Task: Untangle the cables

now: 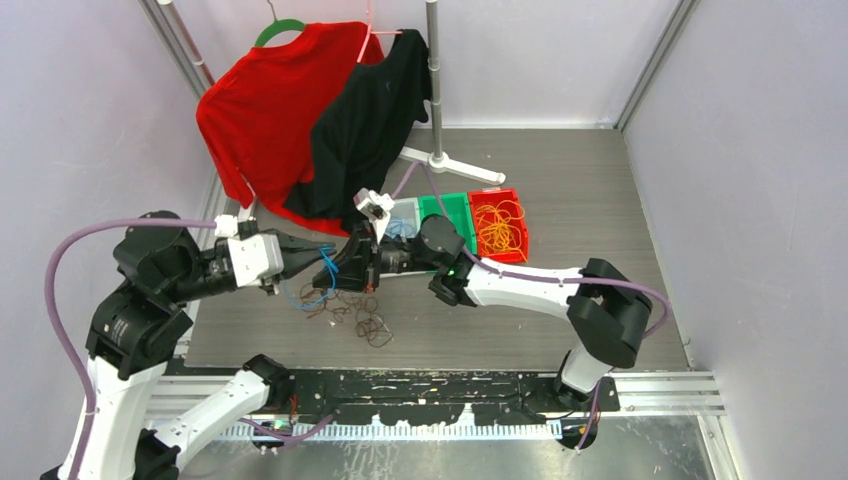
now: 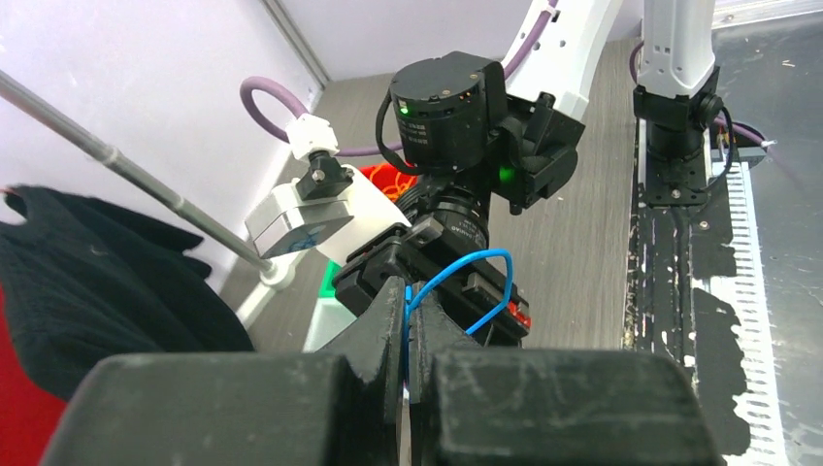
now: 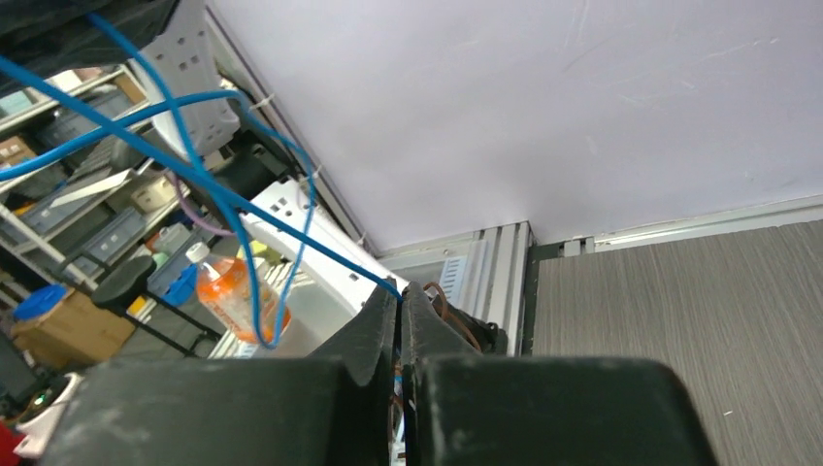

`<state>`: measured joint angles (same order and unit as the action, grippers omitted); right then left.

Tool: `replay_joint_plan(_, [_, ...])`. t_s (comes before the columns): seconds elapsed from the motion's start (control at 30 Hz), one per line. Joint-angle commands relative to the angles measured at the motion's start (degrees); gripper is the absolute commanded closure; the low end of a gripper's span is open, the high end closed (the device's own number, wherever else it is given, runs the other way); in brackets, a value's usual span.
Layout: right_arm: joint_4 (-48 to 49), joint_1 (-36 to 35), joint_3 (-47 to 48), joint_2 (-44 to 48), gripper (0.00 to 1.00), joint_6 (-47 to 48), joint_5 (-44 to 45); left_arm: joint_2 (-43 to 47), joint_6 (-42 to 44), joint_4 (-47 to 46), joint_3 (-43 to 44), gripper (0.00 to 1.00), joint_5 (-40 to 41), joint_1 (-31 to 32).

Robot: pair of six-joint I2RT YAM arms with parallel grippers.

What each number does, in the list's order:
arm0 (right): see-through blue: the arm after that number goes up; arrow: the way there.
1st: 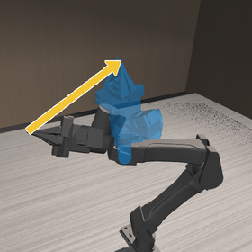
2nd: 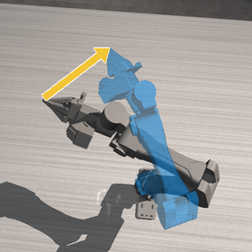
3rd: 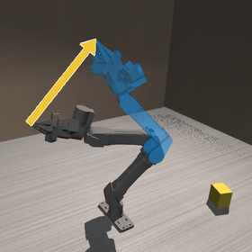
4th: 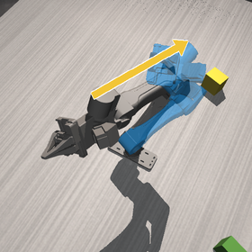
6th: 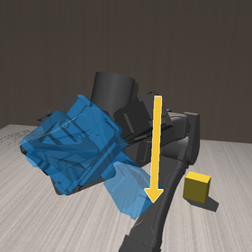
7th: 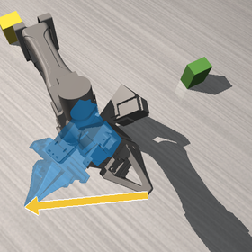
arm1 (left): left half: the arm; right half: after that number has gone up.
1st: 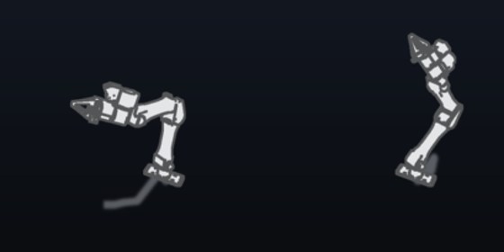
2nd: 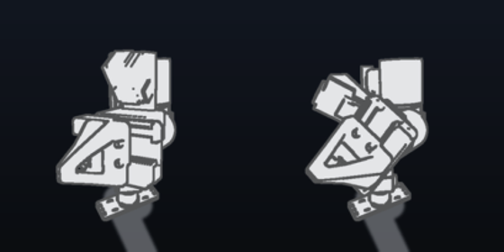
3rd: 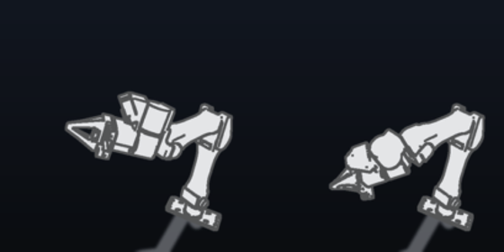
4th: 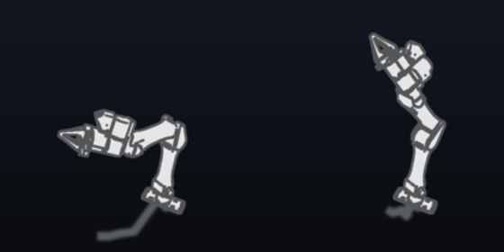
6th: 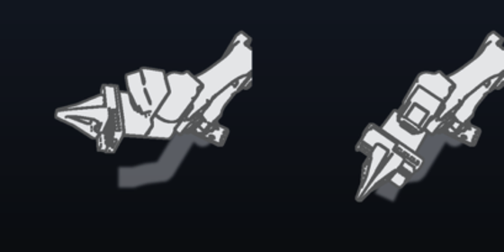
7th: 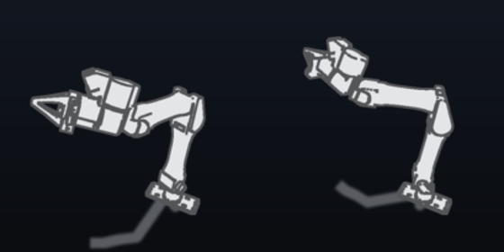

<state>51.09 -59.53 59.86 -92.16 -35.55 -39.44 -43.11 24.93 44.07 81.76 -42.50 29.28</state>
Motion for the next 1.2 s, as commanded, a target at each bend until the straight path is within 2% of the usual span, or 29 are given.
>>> replay_joint_plan(0.0, [2.7, -0.3, -3.8, -6.5, 0.96, -1.6, 6.9, -1.4, -1.8, -7.1, 4.2, 1.0, -0.5, 0.0])
replay_joint_plan(0.2, [10.2, -0.2, -8.1, -13.6, 0.96, -5.1, 12.6, -3.3, -2.4, -9.2, 8.9, 1.0, 0.3, 0.0])
replay_joint_plan(0.4, [8.5, -0.7, -9.4, -14.5, 0.83, -5.2, 14.4, -4.7, -3.1, -11.1, 13.4, 1.0, 1.7, 0.0])
replay_joint_plan(0.5, [4.1, -1.5, -10.1, -12.2, 0.72, -1.8, 16.8, -4.7, -3.1, -12.0, 14.3, 1.0, 2.3, 0.0])
replay_joint_plan(0.57, [2.1, -2.0, -10.6, -10.6, 0.7, 0.3, 18.3, -4.6, -3.5, -12.6, 14.5, 1.0, 2.7, 0.0])
replay_joint_plan(0.67, [0.5, -2.0, -10.9, -9.4, 0.74, 0.9, 18.9, -4.5, -3.3, -12.7, 14.8, 1.0, 2.9, 0.0])
replay_joint_plan(0.83, [-4.8, -2.8, -11.4, -7.4, 0.71, 2.8, 21.2, -5.0, -0.2, -14.2, 17.1, 1.0, 4.8, 0.0])
replay_joint_plan(1.0, [-3.8, -2.8, -13.4, -2.3, 0.63, 3.9, 24.9, -6.0, 1.4, -9.8, 19.1, 1.0, 3.6, 0.0])
replay_joint_plan(1.17, [-10.8, -2.7, -12.6, 8.4, 0.51, 8.6, 24.9, -3.9, 0.8, -8.1, 14.3, 1.0, 1.9, 0.0])
